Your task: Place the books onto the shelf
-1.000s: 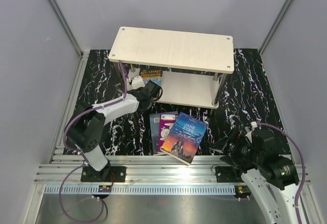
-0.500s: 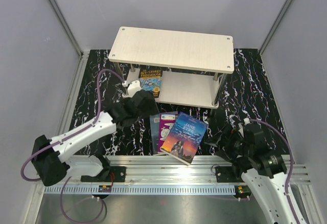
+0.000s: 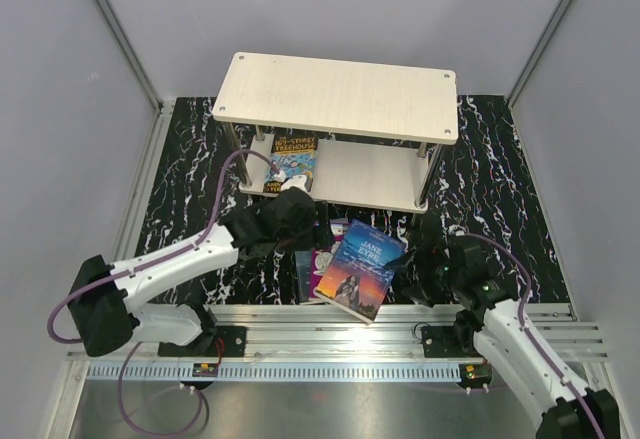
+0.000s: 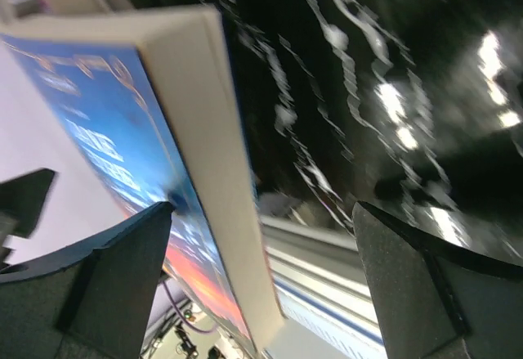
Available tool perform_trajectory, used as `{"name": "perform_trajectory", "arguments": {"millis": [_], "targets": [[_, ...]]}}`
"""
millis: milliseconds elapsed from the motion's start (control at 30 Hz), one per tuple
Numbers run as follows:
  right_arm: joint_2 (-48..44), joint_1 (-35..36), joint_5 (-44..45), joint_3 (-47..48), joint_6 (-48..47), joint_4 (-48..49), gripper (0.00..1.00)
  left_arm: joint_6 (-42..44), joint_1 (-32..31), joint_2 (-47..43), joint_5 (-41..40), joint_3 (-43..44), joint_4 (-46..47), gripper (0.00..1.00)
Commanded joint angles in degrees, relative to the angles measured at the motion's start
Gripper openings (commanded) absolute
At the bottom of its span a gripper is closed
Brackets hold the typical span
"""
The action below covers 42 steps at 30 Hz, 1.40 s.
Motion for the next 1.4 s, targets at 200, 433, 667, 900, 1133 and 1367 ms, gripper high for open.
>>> {"name": "perform_trajectory", "arguments": {"millis": [200,433,667,900,1133,1367], "targets": [[17.52,0.28,-2.33,0.92,1.65,27.88,1.00,0.09,-3.10,8.47,5.76,3.88,5.82,0.79],[21.67,0.28,-3.65,3.56,-0.28,30.01,0.85,-2.02,-5.92,11.63,7.17,3.79,8.37,0.79],[15.17,0.28,-3.65,5.58,-0.02,24.21,0.54,-2.29,-7.41,14.01,8.05,4.76,9.07,0.78],[6.83,0.19,-3.57,8.83,-1.78,13.76,0.16,-2.20,-7.68,15.07,8.58,5.72,9.87,0.78],[1.37,0.28,-4.45,11.29,-0.99,8.91,0.00,-0.01,-7.50,10.43,8.49,8.36,8.99,0.79],[-1.71,0.28,-5.06,19.37,-0.38,3.64,0.00,2.10,-5.04,-4.76,10.95,3.71,11.44,0.91]]}}
